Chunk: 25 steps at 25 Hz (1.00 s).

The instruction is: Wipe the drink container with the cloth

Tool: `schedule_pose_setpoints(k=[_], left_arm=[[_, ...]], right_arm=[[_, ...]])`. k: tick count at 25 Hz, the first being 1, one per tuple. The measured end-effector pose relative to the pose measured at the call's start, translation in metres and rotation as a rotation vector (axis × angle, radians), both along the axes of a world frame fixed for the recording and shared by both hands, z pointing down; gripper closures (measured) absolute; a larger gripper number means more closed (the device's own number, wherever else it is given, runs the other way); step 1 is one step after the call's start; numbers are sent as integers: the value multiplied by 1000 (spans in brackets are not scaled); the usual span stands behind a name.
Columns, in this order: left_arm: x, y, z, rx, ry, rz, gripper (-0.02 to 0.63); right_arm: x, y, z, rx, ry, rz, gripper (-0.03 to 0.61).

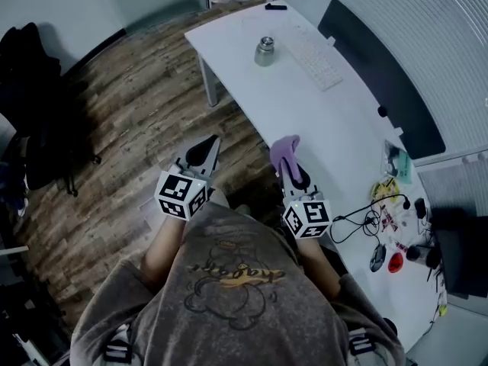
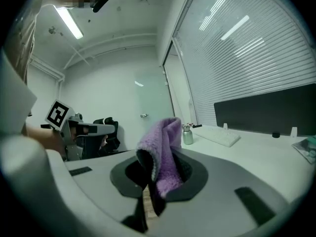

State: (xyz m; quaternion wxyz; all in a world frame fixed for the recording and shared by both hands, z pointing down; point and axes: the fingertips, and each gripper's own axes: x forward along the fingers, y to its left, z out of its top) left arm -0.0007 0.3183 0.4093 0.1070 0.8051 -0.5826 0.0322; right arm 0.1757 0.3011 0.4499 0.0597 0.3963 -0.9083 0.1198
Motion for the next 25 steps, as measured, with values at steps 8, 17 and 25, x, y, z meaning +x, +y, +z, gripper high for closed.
schedule_pose_setpoints(k=[8, 17, 25], left_arm=[[10, -2, 2, 1, -8, -41, 594], [5, -39, 1, 11, -16, -38, 594], [-17, -100, 0, 17, -17, -10, 594]], right_arm=[[8, -10, 10, -11, -14, -29, 531], [0, -45, 3, 3, -32, -26, 531], [-18, -106, -20, 31, -51, -12, 531]])
